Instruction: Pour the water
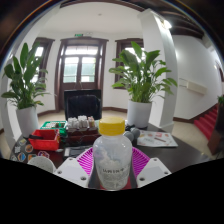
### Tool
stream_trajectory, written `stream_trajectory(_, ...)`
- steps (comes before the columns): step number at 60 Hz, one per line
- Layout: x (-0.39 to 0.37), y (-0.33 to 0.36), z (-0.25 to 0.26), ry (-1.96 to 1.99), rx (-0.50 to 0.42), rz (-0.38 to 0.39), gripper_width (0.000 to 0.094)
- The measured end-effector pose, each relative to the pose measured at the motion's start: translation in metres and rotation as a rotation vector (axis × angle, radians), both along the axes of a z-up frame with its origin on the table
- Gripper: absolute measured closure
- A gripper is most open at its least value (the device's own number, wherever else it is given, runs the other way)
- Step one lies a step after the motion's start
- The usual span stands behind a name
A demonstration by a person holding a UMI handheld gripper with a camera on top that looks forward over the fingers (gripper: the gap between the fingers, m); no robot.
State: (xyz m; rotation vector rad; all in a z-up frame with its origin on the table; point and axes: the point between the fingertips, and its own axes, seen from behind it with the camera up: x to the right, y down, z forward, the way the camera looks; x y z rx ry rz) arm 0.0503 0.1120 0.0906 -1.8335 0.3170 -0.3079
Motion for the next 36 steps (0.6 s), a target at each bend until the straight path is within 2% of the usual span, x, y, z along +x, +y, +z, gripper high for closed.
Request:
stream_trajectory(5,-0.006,-0.001,-0.017,0.055,0.026,0.022,0.0441)
stream_trajectory(13,-0.006,-0.004,-0.013,0.044,0.073,0.027,0.0445)
stream_trajectory(22,-0.005,-0.003,-0.015,0.074,0.08,0.035,0.0347)
stream_trajectory(26,-0.006,-0.002,-0.035,0.119,0.017,0.042,0.0301)
stream_trajectory(29,-0.007,-0.008,-0.047,0.113,-0.033,0.051,0.0229)
stream_trajectory(34,-0.017,-0.017,-0.048,0.093,-0.046,0.092,0.0118)
stream_trajectory(36,-0.025,-0.025,-0.046,0.097,-0.052,0.117,0.0104)
